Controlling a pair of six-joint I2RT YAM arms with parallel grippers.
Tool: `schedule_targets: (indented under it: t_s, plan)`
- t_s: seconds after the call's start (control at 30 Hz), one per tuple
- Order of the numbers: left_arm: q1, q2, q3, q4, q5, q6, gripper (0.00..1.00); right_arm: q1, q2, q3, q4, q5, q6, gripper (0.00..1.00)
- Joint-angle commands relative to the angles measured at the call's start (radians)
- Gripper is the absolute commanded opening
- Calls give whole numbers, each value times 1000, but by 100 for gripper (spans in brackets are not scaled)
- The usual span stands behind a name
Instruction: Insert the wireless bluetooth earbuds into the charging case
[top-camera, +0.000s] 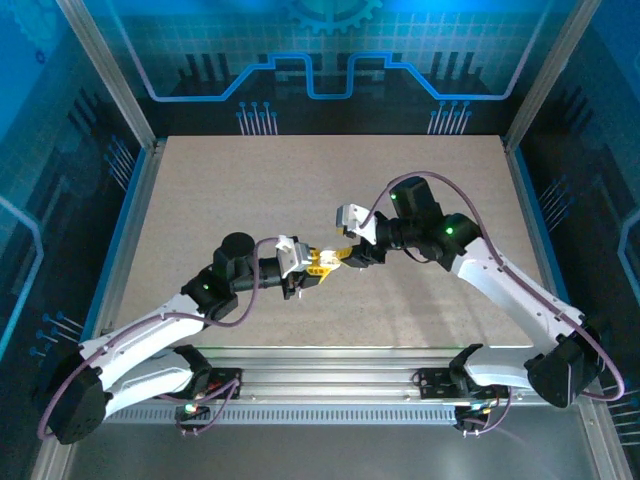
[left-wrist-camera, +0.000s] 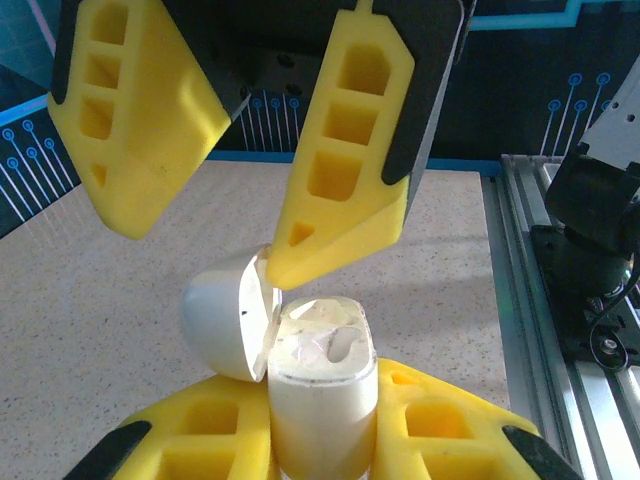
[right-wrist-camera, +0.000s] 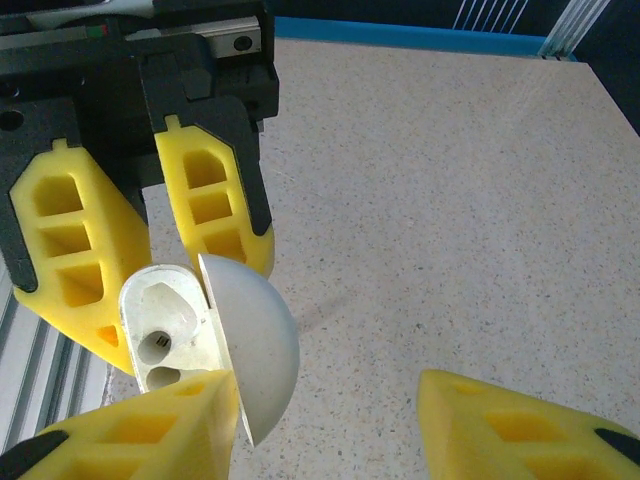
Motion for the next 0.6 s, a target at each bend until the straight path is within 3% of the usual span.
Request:
schedule_targets:
  t_s: [0.0,0.4,0.57]
  plan:
    - [-6,-21,-8,26,8,-11,14,10,12,19,17,7,16,50]
    - [-6,-20,-8,28,-10,-13,14,5,-11,21,35,36,32,49]
    - [-4,-15,-4,8,-112,-37,14,4,-60,12,43,44,67,50]
